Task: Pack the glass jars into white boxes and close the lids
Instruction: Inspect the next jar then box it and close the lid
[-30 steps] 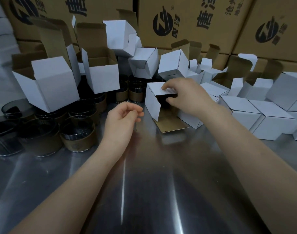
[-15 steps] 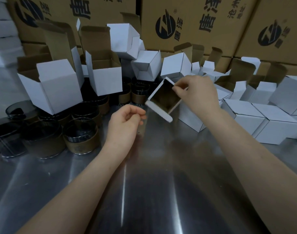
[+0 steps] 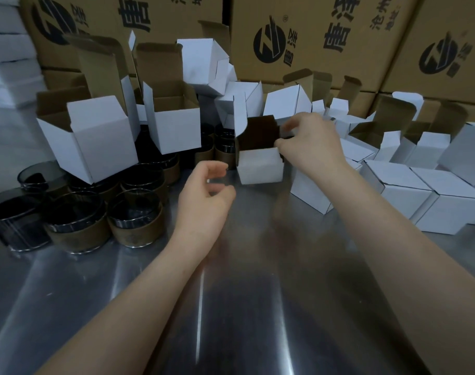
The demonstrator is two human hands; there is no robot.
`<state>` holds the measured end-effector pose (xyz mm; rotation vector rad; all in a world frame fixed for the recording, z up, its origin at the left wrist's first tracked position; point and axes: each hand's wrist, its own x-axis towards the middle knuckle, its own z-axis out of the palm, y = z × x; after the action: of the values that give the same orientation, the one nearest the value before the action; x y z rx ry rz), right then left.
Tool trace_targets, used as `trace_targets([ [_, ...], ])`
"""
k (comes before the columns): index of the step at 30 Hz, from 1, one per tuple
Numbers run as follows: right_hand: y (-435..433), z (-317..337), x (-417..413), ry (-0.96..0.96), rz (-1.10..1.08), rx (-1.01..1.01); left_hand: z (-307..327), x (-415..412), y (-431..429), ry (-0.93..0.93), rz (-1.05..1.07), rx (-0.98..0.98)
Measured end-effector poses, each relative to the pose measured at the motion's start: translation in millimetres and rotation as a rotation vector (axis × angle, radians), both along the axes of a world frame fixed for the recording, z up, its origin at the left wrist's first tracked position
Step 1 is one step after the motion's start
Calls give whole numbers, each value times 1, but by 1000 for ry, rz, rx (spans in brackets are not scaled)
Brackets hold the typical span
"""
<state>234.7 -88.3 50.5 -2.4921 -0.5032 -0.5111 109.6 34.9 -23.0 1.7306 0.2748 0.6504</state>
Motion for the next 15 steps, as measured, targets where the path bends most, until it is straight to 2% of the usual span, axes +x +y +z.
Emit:
trace_targets([
  [4, 6, 0, -16, -2, 42, -31, 3, -1, -3, -3, -24, 50],
  [15, 3, -1, -27, 257, 76, 7, 0, 2, -1, 49, -49, 86],
])
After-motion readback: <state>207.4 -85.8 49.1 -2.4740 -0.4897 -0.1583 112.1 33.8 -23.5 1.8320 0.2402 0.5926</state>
